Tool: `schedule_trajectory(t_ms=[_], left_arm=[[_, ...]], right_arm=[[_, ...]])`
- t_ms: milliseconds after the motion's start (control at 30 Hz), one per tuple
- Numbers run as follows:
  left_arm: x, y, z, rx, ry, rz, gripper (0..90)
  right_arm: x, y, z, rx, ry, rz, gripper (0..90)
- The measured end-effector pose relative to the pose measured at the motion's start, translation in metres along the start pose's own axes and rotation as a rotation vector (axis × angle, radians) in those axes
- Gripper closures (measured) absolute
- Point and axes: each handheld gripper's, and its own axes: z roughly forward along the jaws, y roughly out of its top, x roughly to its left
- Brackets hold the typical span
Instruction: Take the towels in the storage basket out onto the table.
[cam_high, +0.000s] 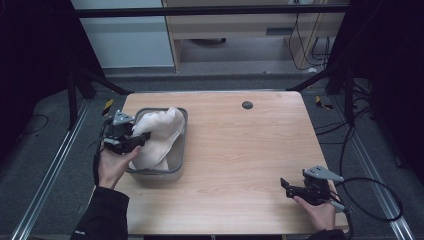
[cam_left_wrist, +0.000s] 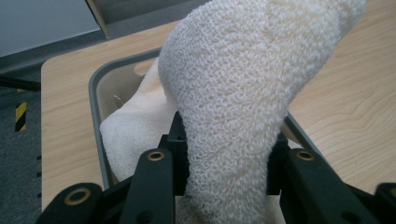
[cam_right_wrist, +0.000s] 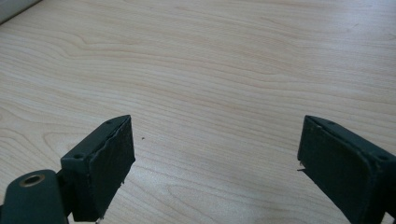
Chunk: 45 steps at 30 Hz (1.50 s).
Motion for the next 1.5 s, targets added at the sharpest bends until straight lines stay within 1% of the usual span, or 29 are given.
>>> schedule_trajectory(t_ms=[67, 100, 233, 267, 367, 500, 533, 700, 800, 867, 900, 1100, 1333, 1367, 1400, 1433, 1467, 1500], left_arm=[[0.001, 0.004, -0.005, -0.016, -0.002, -0.005, 65.1], [0.001, 0.006, -0.008, -0.027, 0.004, -0.001, 65.2], [0.002, 0.011, -0.013, -0.036, 0.004, -0.005, 65.2], [0.002, 0.013, -0.015, -0.042, 0.008, -0.003, 65.2], [0.004, 0.018, -0.019, -0.047, 0.001, -0.003, 65.1], [0.005, 0.025, -0.023, -0.053, -0.002, -0.005, 65.2], [0.004, 0.026, -0.023, -0.052, -0.006, -0.01, 65.2], [0.004, 0.033, -0.029, -0.058, -0.013, -0.002, 65.1], [0.002, 0.038, -0.034, -0.075, -0.025, -0.006, 65.1], [0.001, 0.039, -0.035, -0.077, -0.029, -0.003, 65.1], [0.0, 0.04, -0.037, -0.082, -0.03, -0.001, 65.1], [-0.008, 0.047, -0.042, -0.097, -0.047, 0.02, 65.1], [-0.022, 0.055, -0.047, -0.111, -0.079, 0.044, 65.1], [-0.023, 0.056, -0.048, -0.111, -0.081, 0.047, 65.1], [-0.027, 0.058, -0.049, -0.116, -0.086, 0.052, 65.0], [-0.027, 0.058, -0.049, -0.116, -0.086, 0.052, 65.0], [-0.031, 0.061, -0.049, -0.119, -0.091, 0.061, 65.1], [-0.031, 0.061, -0.049, -0.119, -0.091, 0.061, 65.0]], right_arm=[[0.0, 0.0, 0.0, -0.003, -0.002, -0.006, 10.8], [0.0, 0.0, 0.0, -0.002, 0.0, -0.002, 10.8], [0.0, 0.0, 0.0, -0.003, 0.001, -0.001, 10.9], [0.0, 0.0, 0.0, -0.008, -0.004, -0.01, 10.9], [0.0, 0.0, -0.001, -0.014, 0.0, 0.001, 11.1], [0.0, 0.001, -0.002, -0.016, 0.001, 0.001, 11.2], [0.0, 0.001, -0.002, -0.016, 0.001, 0.001, 11.2], [0.0, 0.001, -0.001, -0.015, 0.002, 0.001, 11.2], [0.0, 0.001, -0.001, -0.015, 0.004, 0.001, 11.2], [0.0, 0.001, -0.002, -0.017, 0.005, 0.001, 11.2], [0.0, 0.001, -0.001, -0.021, 0.001, -0.006, 11.3], [0.0, 0.001, -0.002, -0.021, 0.004, -0.003, 11.3], [0.0, 0.001, -0.002, -0.019, 0.007, -0.001, 11.3], [0.0, 0.001, -0.002, -0.02, 0.005, -0.006, 11.3], [0.0, 0.001, -0.002, -0.021, 0.006, -0.006, 11.3], [0.0, 0.001, -0.002, -0.021, 0.006, -0.006, 11.3], [0.0, 0.001, -0.002, -0.02, 0.008, 0.0, 11.3], [0.0, 0.001, -0.002, -0.02, 0.008, 0.001, 11.3]])
